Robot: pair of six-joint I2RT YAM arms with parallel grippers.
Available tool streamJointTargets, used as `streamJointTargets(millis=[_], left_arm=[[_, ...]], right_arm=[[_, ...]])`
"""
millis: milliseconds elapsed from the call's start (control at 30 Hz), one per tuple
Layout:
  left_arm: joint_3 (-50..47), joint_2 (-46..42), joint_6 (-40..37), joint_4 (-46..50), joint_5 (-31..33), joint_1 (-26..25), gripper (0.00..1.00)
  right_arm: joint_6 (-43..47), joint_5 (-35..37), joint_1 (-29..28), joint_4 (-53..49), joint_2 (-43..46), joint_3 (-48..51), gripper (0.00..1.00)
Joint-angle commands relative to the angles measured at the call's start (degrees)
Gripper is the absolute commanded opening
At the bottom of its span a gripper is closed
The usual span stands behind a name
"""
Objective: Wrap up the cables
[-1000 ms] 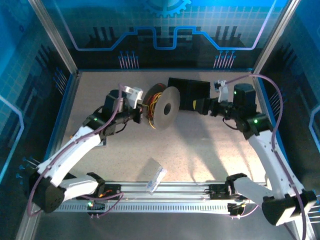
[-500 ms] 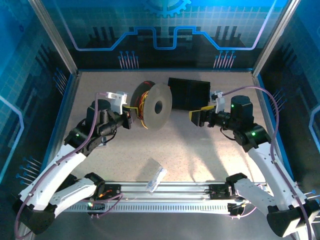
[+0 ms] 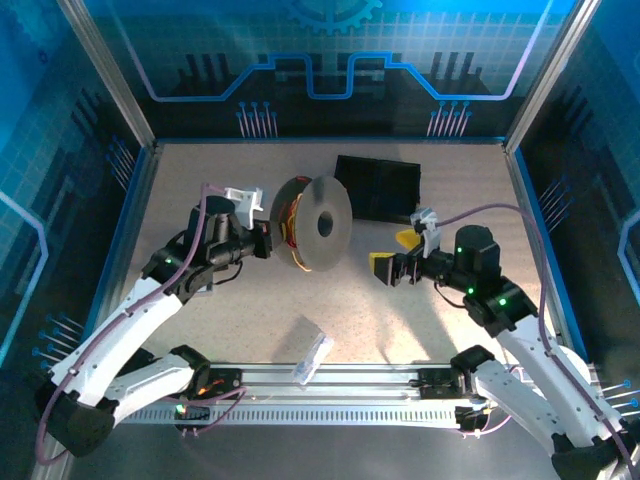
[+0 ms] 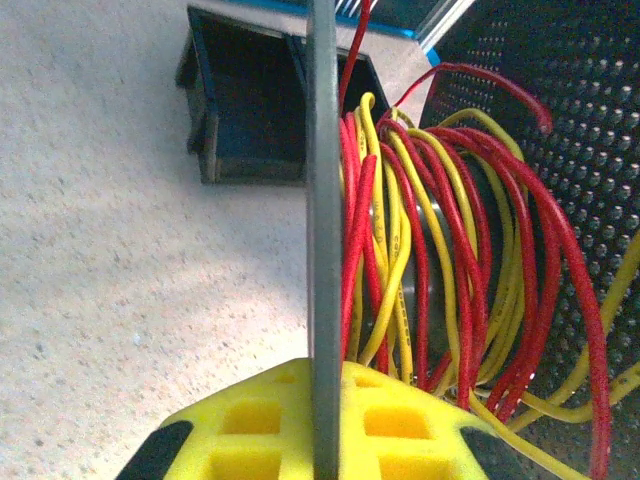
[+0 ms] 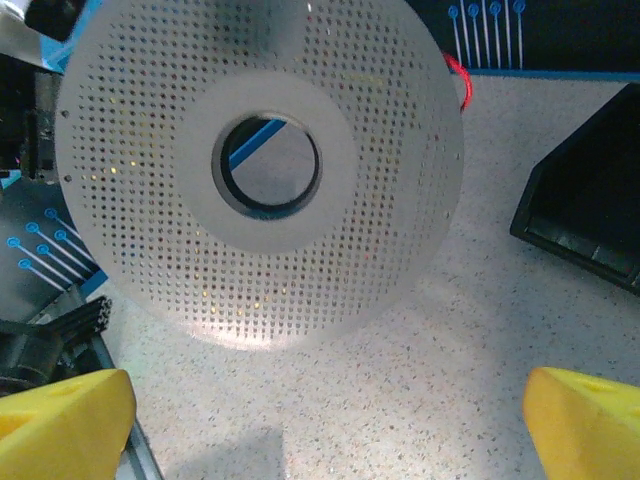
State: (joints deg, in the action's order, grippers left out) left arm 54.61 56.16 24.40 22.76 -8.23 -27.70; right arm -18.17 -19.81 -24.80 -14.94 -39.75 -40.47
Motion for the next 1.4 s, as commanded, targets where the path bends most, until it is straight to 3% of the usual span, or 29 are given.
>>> streamJointTargets(millis=[0, 100, 333, 700, 1100, 1367], left_arm=[[-1.8, -0.4, 5.7, -9.4, -4.3, 0.1, 0.0], [-3.5, 2.2, 8.5, -10.8, -4.2, 1.8, 0.0], [-11.7, 9.0, 24.9, -26.8, -18.6, 14.1, 0.0], [-16.7, 17.5, 32.8, -38.0, -23.2, 19.7, 0.0], [-17.1, 29.7, 32.3, -41.6, -24.2, 20.2, 0.08], [-16.1, 30.4, 29.4, -37.3, -21.1, 20.2, 0.14]], right_arm=[[1.4, 3.6, -0.6, 3.5, 1.6, 2.7, 1.0], [1.9, 4.8, -0.5, 3.7, 0.8, 4.2, 1.0], [2.2, 6.3, -0.5, 6.4, -3.0, 6.4, 1.0], [2.1, 6.8, -0.5, 10.7, -7.2, 7.5, 1.0], [1.2, 6.2, -0.6, 11.2, -9.2, 8.0, 1.0], [1.3, 6.2, -0.6, 10.1, -9.3, 8.4, 1.0]])
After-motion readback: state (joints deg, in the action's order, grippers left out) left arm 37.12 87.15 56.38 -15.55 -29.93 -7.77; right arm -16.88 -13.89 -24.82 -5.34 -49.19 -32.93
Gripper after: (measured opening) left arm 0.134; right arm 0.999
